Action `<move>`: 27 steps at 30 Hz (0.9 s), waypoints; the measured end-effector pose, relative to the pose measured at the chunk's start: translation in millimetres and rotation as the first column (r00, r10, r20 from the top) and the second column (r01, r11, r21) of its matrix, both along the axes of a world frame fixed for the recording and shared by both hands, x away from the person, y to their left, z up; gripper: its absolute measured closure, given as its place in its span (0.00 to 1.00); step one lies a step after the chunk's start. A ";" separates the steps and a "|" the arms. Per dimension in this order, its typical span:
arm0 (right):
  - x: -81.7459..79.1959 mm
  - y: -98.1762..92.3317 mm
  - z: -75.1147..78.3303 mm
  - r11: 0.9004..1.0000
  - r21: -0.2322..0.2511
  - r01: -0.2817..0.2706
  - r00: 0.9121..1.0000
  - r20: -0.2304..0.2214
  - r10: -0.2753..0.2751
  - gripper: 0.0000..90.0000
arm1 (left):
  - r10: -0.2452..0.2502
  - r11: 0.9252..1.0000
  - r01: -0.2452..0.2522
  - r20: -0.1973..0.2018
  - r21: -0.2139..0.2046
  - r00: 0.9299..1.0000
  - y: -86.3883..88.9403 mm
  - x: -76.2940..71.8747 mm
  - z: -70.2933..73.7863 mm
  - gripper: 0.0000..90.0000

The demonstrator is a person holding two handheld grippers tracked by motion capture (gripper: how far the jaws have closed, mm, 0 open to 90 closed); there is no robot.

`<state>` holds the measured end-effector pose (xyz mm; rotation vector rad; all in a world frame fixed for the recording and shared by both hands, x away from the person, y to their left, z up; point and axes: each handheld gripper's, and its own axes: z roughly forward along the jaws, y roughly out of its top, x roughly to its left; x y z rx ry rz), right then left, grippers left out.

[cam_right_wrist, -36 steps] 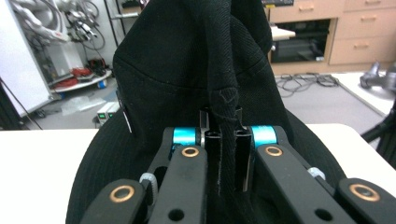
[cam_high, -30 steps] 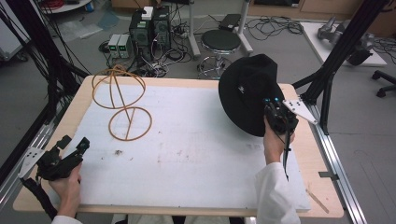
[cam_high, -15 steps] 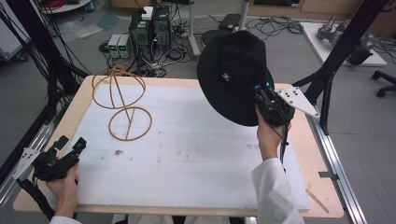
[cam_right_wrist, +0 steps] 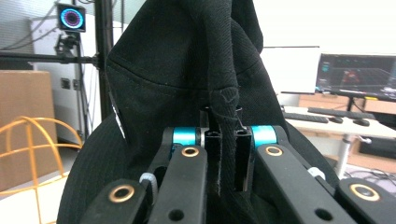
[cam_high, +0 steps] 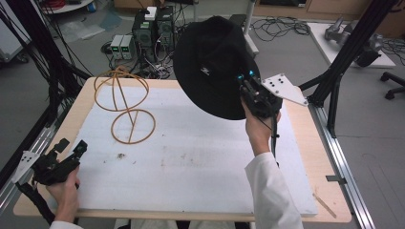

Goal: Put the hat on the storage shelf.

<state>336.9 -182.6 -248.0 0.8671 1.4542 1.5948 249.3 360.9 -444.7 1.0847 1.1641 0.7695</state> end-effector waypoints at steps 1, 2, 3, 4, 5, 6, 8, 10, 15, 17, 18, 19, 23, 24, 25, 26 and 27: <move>0.6 4.2 0.9 1.000 0.001 -0.009 1.000 0.002 0.009 0.98 | -0.001 1.000 0.001 0.001 0.002 1.000 0.0 0.1 -0.1 0.19; 1.2 7.2 1.4 1.000 -0.003 -0.016 1.000 0.003 0.016 0.98 | -0.002 1.000 0.002 0.001 0.002 1.000 -0.1 0.3 -0.1 0.19; 2.0 12.4 2.2 1.000 -0.002 -0.024 1.000 0.001 0.024 0.98 | -0.004 1.000 0.004 -0.001 0.006 1.000 0.1 0.2 -0.2 0.19; 2.8 15.6 2.4 0.999 0.000 -0.032 0.999 0.001 0.032 0.98 | -0.008 1.000 0.008 -0.001 0.003 1.000 -0.1 0.4 -0.3 0.19; 3.8 19.7 2.5 0.999 0.002 -0.040 0.999 0.000 0.040 0.98 | -0.008 1.000 0.008 -0.001 0.002 1.000 -0.3 0.7 -0.4 0.19; 4.9 24.2 2.4 0.999 0.007 -0.047 0.999 -0.002 0.047 0.98 | -0.010 1.000 0.010 -0.003 0.004 1.000 -0.2 0.8 -0.5 0.19; 7.9 34.6 1.5 0.998 0.010 -0.064 0.998 -0.004 0.064 0.98 | -0.011 1.000 0.011 -0.003 0.004 1.000 -0.2 1.2 -0.8 0.19; 10.4 44.3 0.6 0.997 0.009 -0.080 0.997 -0.005 0.080 0.98 | -0.011 1.000 0.011 -0.004 0.005 1.000 0.1 0.9 -0.7 0.19; 15.2 64.4 -0.3 0.993 0.010 -0.122 0.993 -0.007 0.122 0.98 | -0.011 1.000 0.011 -0.005 0.001 1.000 1.3 1.0 -1.4 0.19; 16.7 71.6 0.4 0.991 0.012 -0.136 0.991 -0.005 0.136 0.98 | -0.010 1.000 0.010 -0.003 -0.003 1.000 1.5 0.9 -1.4 0.19; 17.5 74.9 0.8 0.989 0.016 -0.144 0.990 -0.002 0.144 0.98 | -0.009 1.000 0.009 -0.004 -0.002 1.000 1.7 0.8 -1.3 0.19; 18.3 78.0 1.4 0.989 0.020 -0.149 0.989 -0.001 0.149 0.98 | -0.010 1.000 0.010 -0.002 -0.003 1.000 2.2 0.8 -1.5 0.19; 20.6 91.6 3.2 0.985 0.028 -0.173 0.985 -0.001 0.173 0.98 | -0.011 1.000 0.011 -0.003 -0.011 1.000 2.7 1.1 -2.1 0.19; 21.0 94.8 3.5 0.984 0.026 -0.179 0.984 -0.004 0.179 0.98 | -0.013 1.000 0.013 -0.003 -0.018 1.000 2.6 1.4 -2.4 0.19; 21.2 98.4 3.8 0.982 0.028 -0.185 0.983 -0.004 0.185 0.98 | -0.015 1.000 0.014 -0.005 -0.020 1.000 2.7 1.6 -2.7 0.19; 21.5 101.8 4.1 0.981 0.030 -0.191 0.982 -0.002 0.191 0.98 | -0.016 1.000 0.016 -0.006 -0.021 1.000 2.5 1.9 -2.8 0.19; 21.9 106.0 4.3 0.980 0.028 -0.199 0.980 0.001 0.199 0.98 | -0.018 1.000 0.018 -0.005 -0.022 1.000 2.2 2.0 -2.8 0.19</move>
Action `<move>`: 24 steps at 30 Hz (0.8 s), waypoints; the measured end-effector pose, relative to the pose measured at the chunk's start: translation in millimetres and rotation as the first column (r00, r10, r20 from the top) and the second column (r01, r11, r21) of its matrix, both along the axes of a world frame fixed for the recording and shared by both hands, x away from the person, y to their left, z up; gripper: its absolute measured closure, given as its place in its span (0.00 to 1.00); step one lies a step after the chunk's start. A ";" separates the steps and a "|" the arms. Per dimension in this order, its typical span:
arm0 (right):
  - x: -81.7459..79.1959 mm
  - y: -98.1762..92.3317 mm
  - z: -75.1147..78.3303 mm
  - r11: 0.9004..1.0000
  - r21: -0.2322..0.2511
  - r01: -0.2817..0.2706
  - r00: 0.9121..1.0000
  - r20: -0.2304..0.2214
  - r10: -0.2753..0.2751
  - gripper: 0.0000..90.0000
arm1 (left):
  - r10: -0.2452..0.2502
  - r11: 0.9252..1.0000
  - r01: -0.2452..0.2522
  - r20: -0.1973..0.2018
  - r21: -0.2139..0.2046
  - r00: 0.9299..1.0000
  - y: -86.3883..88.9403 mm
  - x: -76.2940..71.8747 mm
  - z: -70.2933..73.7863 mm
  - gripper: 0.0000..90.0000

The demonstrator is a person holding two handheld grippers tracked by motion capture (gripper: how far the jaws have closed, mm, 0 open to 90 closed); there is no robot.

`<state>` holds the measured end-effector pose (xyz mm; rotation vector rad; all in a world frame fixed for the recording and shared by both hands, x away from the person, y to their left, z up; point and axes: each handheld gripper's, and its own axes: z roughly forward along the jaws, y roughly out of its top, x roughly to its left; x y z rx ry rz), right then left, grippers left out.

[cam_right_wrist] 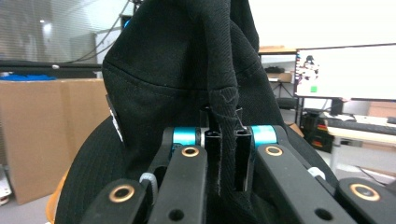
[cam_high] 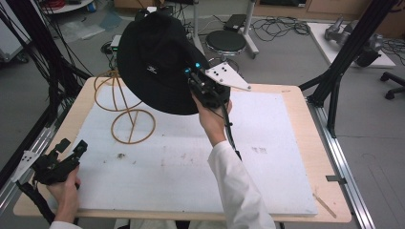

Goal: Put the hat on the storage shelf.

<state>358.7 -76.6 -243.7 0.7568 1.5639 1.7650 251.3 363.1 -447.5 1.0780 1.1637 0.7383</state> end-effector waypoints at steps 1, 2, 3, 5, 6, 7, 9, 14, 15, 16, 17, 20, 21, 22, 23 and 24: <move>0.0 2.8 0.2 1.000 0.003 -0.005 1.000 -0.003 0.005 0.98 | 0.000 1.000 0.000 0.001 -0.001 1.000 -0.4 0.1 0.1 0.19; 0.4 6.0 0.4 1.000 0.001 -0.010 1.000 -0.001 0.010 0.98 | -0.002 1.000 0.002 0.001 0.000 1.000 -0.7 0.1 0.1 0.19; 1.0 9.5 0.6 1.000 0.003 -0.018 1.000 -0.004 0.018 0.98 | -0.003 1.000 0.003 0.002 -0.002 1.000 -1.0 0.1 0.1 0.19; 2.8 17.1 0.7 1.000 0.004 -0.026 1.000 -0.004 0.026 0.98 | -0.003 1.000 0.003 0.002 -0.004 1.000 -1.3 0.2 0.1 0.19; 3.8 20.4 0.7 0.999 0.002 -0.033 0.999 -0.001 0.033 0.98 | -0.003 1.000 0.003 0.002 -0.005 1.000 -1.2 0.3 0.1 0.19; 4.5 24.0 0.5 0.999 0.005 -0.034 0.999 -0.004 0.034 0.98 | -0.001 1.000 0.001 0.001 -0.005 1.000 -1.1 0.5 0.0 0.19; 6.3 31.1 0.0 0.999 0.007 -0.040 0.999 -0.007 0.040 0.98 | -0.002 1.000 0.002 0.000 -0.007 1.000 -0.9 1.4 -0.4 0.19; 9.5 47.8 -2.4 0.998 0.011 -0.062 0.998 -0.014 0.062 0.98 | -0.005 1.000 0.005 0.000 -0.012 1.000 -0.8 1.8 -0.5 0.19; 10.1 51.0 -2.8 0.998 0.010 -0.068 0.998 -0.016 0.068 0.98 | -0.006 1.000 0.006 0.000 -0.013 1.000 -0.8 1.8 -0.5 0.19; 11.1 54.1 -3.1 0.997 0.005 -0.075 0.997 -0.015 0.075 0.98 | -0.007 1.000 0.007 0.000 -0.013 1.000 -0.8 1.8 -0.4 0.19; 12.0 58.3 -3.1 0.997 0.000 -0.080 0.997 -0.016 0.080 0.98 | -0.007 1.000 0.007 -0.001 -0.012 1.000 -0.9 1.7 -0.2 0.19; 14.8 67.5 -2.0 0.996 -0.009 -0.089 0.996 -0.013 0.089 0.98 | -0.008 1.000 0.008 -0.001 -0.012 1.000 -1.1 1.7 0.0 0.19; 15.9 71.7 -1.4 0.996 -0.005 -0.094 0.995 -0.017 0.094 0.98 | -0.009 1.000 0.009 0.000 -0.012 1.000 -1.0 1.8 -0.1 0.19; 17.1 75.2 -0.8 0.995 0.003 -0.100 0.995 -0.021 0.100 0.98 | -0.010 1.000 0.010 -0.001 -0.015 1.000 -0.9 1.9 -0.1 0.19; 18.4 77.7 -0.4 0.995 0.003 -0.102 0.995 -0.019 0.102 0.98 | -0.010 1.000 0.010 -0.003 -0.018 1.000 -0.7 2.0 -0.2 0.19; 20.1 82.4 0.5 0.994 0.004 -0.106 0.994 -0.021 0.106 0.98 | -0.011 1.000 0.011 -0.003 -0.019 1.000 -0.6 2.0 -0.3 0.19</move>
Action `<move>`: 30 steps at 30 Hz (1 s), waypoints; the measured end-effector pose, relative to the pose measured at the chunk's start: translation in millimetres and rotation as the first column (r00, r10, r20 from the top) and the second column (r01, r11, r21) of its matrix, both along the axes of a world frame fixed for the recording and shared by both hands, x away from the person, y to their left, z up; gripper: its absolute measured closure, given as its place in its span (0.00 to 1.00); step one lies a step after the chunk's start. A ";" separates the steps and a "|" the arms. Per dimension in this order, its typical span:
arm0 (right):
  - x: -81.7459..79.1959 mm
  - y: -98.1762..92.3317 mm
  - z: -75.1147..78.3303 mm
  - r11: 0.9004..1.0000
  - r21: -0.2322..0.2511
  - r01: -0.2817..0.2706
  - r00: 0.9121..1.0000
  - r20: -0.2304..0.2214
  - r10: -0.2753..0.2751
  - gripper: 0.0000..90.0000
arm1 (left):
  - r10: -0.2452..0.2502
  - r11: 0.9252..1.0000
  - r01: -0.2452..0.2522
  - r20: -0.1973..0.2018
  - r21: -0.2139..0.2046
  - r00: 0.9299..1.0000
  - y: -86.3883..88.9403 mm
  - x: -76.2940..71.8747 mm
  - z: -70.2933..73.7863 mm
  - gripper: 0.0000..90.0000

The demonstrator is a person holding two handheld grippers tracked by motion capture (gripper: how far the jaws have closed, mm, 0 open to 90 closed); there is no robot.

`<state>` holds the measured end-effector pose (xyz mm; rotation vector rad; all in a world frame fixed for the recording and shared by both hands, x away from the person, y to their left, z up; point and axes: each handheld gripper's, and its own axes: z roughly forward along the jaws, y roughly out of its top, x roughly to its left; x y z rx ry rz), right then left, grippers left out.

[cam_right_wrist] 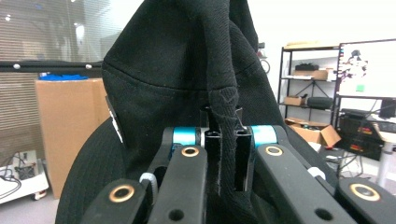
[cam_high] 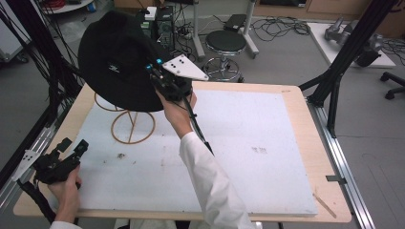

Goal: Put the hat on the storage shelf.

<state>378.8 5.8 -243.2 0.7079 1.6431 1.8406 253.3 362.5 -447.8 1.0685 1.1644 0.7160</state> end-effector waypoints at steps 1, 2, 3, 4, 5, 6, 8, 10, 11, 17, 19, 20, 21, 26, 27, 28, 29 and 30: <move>0.8 3.3 0.6 1.000 0.001 -0.006 1.000 -0.002 0.006 0.98 | 0.002 1.000 -0.002 0.003 -0.001 1.000 0.1 0.2 0.0 0.19; 2.0 7.6 1.3 1.000 -0.001 -0.010 1.000 -0.001 0.010 0.98 | 0.003 1.000 -0.003 0.005 -0.004 1.000 0.1 0.2 0.1 0.19; 3.1 12.6 1.9 1.000 -0.004 -0.017 1.000 -0.001 0.017 0.98 | 0.004 1.000 -0.004 0.005 -0.004 1.000 0.2 0.3 0.1 0.19; 3.8 15.6 2.1 1.000 -0.004 -0.021 1.000 -0.002 0.021 0.98 | 0.004 1.000 -0.004 0.005 -0.003 1.000 0.3 0.4 0.0 0.19; 4.7 19.6 2.0 1.000 -0.004 -0.030 1.000 -0.004 0.030 0.98 | 0.004 1.000 -0.004 0.004 -0.003 1.000 0.5 0.5 -0.1 0.19; 5.5 23.3 1.8 0.999 -0.007 -0.037 0.999 -0.008 0.037 0.98 | 0.004 1.000 -0.004 0.004 -0.002 1.000 0.5 0.6 -0.1 0.19; 6.5 30.3 0.6 0.999 -0.015 -0.046 0.999 -0.014 0.046 0.98 | 0.004 1.000 -0.004 0.005 -0.002 1.000 0.4 0.5 -0.1 0.19; 7.1 36.5 -1.5 0.998 -0.030 -0.056 0.998 -0.020 0.055 0.98 | 0.004 1.000 -0.004 0.007 -0.001 1.000 0.2 0.3 0.1 0.19; 7.2 38.4 -2.2 0.998 -0.035 -0.058 0.998 -0.027 0.057 0.98 | 0.004 1.000 -0.004 0.006 0.001 1.000 0.2 0.3 0.1 0.19; 9.9 47.9 -7.9 0.995 -0.079 -0.063 0.996 -0.065 0.058 0.98 | 0.006 1.000 -0.006 0.006 0.004 1.000 0.3 -0.1 0.3 0.19; 11.1 49.1 -9.6 0.994 -0.085 -0.063 0.995 -0.077 0.056 0.98 | 0.005 1.000 -0.005 0.006 0.004 1.000 0.3 -0.1 0.3 0.19; 11.8 49.6 -10.3 0.994 -0.088 -0.064 0.995 -0.079 0.057 0.98 | 0.005 1.000 -0.005 0.005 0.006 1.000 0.3 -0.2 0.3 0.19; 11.8 50.1 -10.8 0.994 -0.086 -0.065 0.995 -0.083 0.058 0.98 | 0.005 1.000 -0.005 0.005 0.008 1.000 0.3 -0.2 0.3 0.19; 11.1 54.6 -13.3 0.992 -0.097 -0.078 0.993 -0.091 0.069 0.98 | 0.004 1.000 -0.004 0.005 0.009 1.000 0.0 0.0 0.3 0.19; 11.5 55.5 -14.3 0.992 -0.102 -0.078 0.993 -0.097 0.068 0.98 | 0.005 1.000 -0.005 0.005 0.009 1.000 -0.1 -0.1 0.4 0.19; 12.0 56.6 -15.4 0.991 -0.108 -0.080 0.992 -0.105 0.069 0.98 | 0.005 1.000 -0.005 0.005 0.010 1.000 -0.1 -0.1 0.4 0.19; 12.3 57.3 -16.1 0.991 -0.111 -0.079 0.992 -0.108 0.067 0.98 | 0.006 1.000 -0.006 0.005 0.010 1.000 -0.2 -0.2 0.5 0.19; 12.6 58.1 -17.1 0.990 -0.116 -0.080 0.991 -0.115 0.067 0.98 | 0.006 1.000 -0.006 0.005 0.012 1.000 -0.2 -0.3 0.5 0.19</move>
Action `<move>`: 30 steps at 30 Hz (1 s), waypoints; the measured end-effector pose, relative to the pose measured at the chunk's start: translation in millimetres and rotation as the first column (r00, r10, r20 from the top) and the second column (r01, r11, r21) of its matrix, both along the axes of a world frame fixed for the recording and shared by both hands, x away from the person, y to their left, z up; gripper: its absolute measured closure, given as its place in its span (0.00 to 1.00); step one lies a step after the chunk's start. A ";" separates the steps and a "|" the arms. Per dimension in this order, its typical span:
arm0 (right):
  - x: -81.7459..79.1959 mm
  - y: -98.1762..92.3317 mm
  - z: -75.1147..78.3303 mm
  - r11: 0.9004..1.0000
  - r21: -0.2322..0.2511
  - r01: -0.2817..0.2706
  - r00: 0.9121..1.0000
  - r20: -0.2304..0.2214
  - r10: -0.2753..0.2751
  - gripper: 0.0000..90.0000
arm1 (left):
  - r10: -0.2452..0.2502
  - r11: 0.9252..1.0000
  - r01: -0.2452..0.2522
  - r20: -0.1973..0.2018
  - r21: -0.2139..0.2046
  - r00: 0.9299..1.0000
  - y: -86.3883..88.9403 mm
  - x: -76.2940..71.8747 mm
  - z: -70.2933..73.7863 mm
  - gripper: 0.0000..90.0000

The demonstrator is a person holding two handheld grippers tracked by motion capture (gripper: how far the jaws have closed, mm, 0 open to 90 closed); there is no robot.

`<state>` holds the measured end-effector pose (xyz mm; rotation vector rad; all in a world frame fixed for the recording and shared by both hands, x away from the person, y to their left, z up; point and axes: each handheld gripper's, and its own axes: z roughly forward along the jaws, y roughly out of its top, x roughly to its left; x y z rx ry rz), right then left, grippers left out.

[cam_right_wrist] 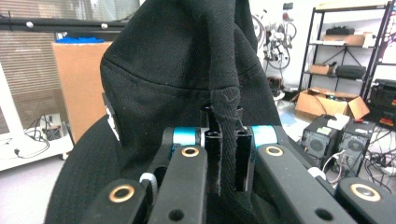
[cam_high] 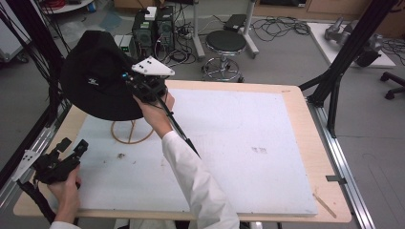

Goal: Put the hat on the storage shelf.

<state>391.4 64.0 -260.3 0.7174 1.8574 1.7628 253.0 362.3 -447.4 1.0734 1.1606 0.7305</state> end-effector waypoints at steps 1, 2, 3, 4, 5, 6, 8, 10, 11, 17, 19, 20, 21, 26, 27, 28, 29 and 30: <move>0.2 0.4 -0.4 1.000 -0.001 0.002 1.000 -0.003 -0.002 0.98 | 0.000 1.000 0.000 0.000 0.001 1.000 0.0 0.0 0.0 0.19; 0.4 0.8 -0.9 1.000 -0.002 0.000 1.000 -0.009 0.000 0.98 | 0.000 1.000 0.000 0.000 0.000 1.000 0.0 0.0 0.0 0.19; 0.4 1.0 -1.0 1.000 -0.002 0.000 1.000 -0.012 0.000 0.98 | 0.002 1.000 -0.002 0.000 0.002 1.000 0.1 -0.2 0.0 0.19; 0.4 1.0 -1.2 1.000 -0.005 -0.001 1.000 -0.015 0.001 0.98 | 0.004 1.000 -0.004 0.001 0.005 1.000 -0.1 -0.2 0.2 0.19; 0.4 1.0 -1.3 1.000 -0.008 -0.001 1.000 -0.016 0.001 0.98 | 0.008 1.000 -0.008 0.004 0.013 1.000 -0.9 -0.2 0.6 0.19; 0.2 0.9 -1.2 1.000 -0.010 0.000 1.000 -0.018 0.000 0.98 | 0.010 0.999 -0.010 0.002 0.031 1.000 -1.5 -0.6 1.3 0.19; 0.1 0.7 -1.1 1.000 -0.011 0.004 1.000 -0.018 -0.004 0.98 | 0.006 0.999 -0.006 0.006 0.044 1.000 -3.4 -0.7 2.3 0.19; 0.0 0.8 -1.2 1.000 -0.010 0.006 1.000 -0.026 -0.007 0.98 | 0.002 0.999 -0.002 0.006 0.049 1.000 -5.4 -0.2 2.5 0.19; -0.2 0.9 -1.3 1.000 -0.010 0.006 1.000 -0.029 -0.006 0.98 | -0.001 0.998 0.001 0.005 0.056 1.000 -5.7 -0.2 2.5 0.19; -0.5 1.1 -1.9 1.000 -0.019 0.007 0.999 -0.035 -0.008 0.97 | -0.003 0.998 0.003 0.004 0.058 1.000 -6.3 0.1 2.4 0.19; -0.6 1.4 -2.2 1.000 -0.020 0.004 0.999 -0.040 -0.005 0.97 | -0.002 0.998 0.002 0.005 0.057 1.000 -6.1 0.1 2.3 0.19; -0.7 1.5 -2.4 1.000 -0.019 0.004 0.999 -0.042 -0.005 0.97 | -0.002 0.998 0.002 0.005 0.057 1.000 -6.0 0.1 2.3 0.19; -0.6 1.8 -2.8 1.000 -0.022 0.001 0.999 -0.042 -0.002 0.96 | -0.002 0.998 0.002 0.005 0.057 1.000 -6.0 0.1 2.3 0.19; -0.7 3.6 -5.3 0.999 -0.032 -0.004 0.999 -0.049 0.002 0.95 | -0.005 0.999 0.005 0.003 0.054 1.000 -5.8 0.2 2.1 0.19; -1.0 4.1 -6.4 0.999 -0.032 -0.003 0.999 -0.048 0.002 0.94 | -0.005 0.999 0.005 0.004 0.051 1.000 -5.5 0.2 2.0 0.19; -1.3 4.0 -7.4 1.000 -0.029 -0.004 0.999 -0.046 0.002 0.94 | -0.005 0.999 0.005 0.003 0.052 1.000 -5.3 0.1 2.0 0.19; -1.5 4.0 -8.0 1.000 -0.026 -0.004 0.999 -0.049 0.002 0.94 | -0.003 0.999 0.003 0.002 0.050 1.000 -5.3 0.0 2.0 0.19; -1.3 4.0 -8.6 1.000 -0.026 -0.004 0.999 -0.047 0.003 0.94 | -0.001 0.999 0.001 0.003 0.047 1.000 -5.4 0.1 2.0 0.19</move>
